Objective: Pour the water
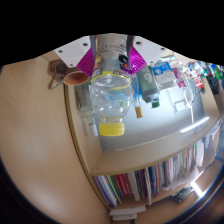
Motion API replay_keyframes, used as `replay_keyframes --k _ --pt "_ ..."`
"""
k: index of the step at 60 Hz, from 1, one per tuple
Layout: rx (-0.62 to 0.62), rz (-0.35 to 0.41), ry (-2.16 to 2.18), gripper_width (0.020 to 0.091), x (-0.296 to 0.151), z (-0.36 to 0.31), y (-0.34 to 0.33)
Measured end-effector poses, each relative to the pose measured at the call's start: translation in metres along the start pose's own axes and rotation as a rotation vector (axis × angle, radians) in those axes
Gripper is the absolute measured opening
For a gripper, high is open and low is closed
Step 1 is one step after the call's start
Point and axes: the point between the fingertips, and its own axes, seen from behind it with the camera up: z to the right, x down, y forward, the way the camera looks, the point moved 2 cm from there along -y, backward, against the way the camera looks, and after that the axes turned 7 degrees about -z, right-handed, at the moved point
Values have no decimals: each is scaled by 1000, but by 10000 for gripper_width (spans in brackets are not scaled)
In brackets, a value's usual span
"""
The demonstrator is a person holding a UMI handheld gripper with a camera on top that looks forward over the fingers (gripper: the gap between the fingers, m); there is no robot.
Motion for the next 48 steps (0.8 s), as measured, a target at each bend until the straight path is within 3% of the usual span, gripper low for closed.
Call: replay_keyframes --k 11,44,48 --pt "6 -75 -116 427 46 3 19" --pt "24 -23 -227 428 47 -3 16" --pt "30 -29 -230 477 47 -3 17"
